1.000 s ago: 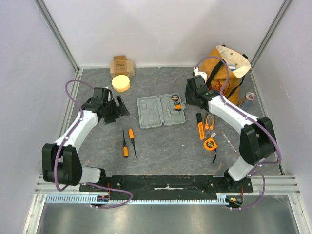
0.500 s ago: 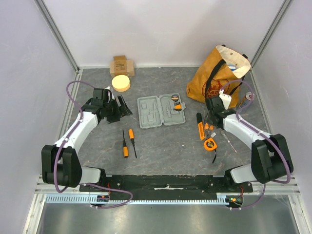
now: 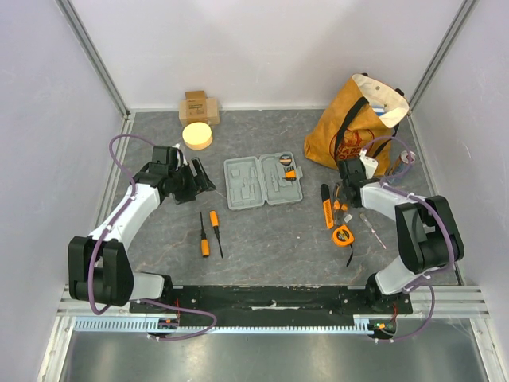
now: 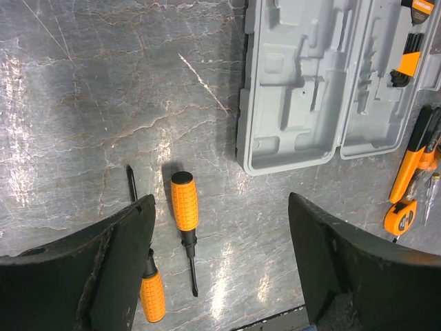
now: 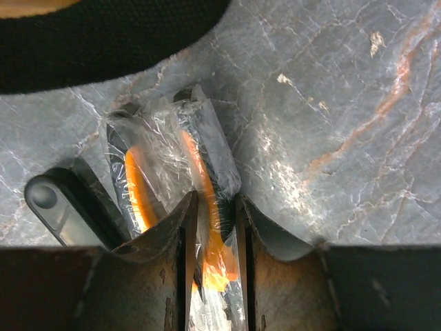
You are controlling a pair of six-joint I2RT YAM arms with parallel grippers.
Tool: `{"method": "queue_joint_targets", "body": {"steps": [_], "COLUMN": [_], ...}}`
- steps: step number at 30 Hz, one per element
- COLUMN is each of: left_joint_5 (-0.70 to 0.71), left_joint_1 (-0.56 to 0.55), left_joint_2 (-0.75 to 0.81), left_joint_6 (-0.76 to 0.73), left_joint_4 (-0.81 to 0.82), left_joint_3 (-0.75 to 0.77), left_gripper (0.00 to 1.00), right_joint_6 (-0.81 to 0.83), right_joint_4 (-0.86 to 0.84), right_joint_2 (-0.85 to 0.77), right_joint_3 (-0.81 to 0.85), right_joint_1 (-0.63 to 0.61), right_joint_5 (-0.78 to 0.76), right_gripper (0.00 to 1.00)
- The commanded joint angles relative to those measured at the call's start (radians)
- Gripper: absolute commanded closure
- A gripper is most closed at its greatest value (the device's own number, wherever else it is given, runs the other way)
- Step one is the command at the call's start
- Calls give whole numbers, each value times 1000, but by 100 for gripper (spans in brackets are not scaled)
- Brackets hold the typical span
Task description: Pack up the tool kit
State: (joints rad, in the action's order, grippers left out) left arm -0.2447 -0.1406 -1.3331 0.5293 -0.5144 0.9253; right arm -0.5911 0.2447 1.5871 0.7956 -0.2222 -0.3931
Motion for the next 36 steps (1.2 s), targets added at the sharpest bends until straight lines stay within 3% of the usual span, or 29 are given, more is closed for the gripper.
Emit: {"method": "queue_joint_targets", "body": {"steps": [1, 3, 6, 7, 20, 26, 36], "left_joint_5": [5, 1, 4, 4, 22, 76, 176], "left_joint_1": [1, 3, 3, 3, 4, 3, 3], "left_joint_2": [28, 31, 34, 34, 40, 97, 187], "left_joint_6": [-31, -28, -23, -23, -20, -9, -11], "left_joint_4": [20, 19, 22, 24, 11, 8, -24], "left_joint_3": [0, 0, -5, -5, 18, 17, 46], "left_gripper": [17, 17, 17, 17, 18, 18, 18], "right_joint_6": [-3, -13, -16, -19, -10, 80, 149], "right_joint_4": [-38, -25, -18, -16, 149, 183, 105], "right_joint_2": [53, 62, 56, 45, -281, -409, -360], "right_joint_3": [-6, -6, -4, -3, 129, 241, 485], "right_joint_1": [7, 9, 7, 9, 0, -74, -270], "right_joint_5": [51, 56, 53, 53, 155, 129, 181], "right_gripper": [64, 69, 96, 100, 100, 100, 100]}}
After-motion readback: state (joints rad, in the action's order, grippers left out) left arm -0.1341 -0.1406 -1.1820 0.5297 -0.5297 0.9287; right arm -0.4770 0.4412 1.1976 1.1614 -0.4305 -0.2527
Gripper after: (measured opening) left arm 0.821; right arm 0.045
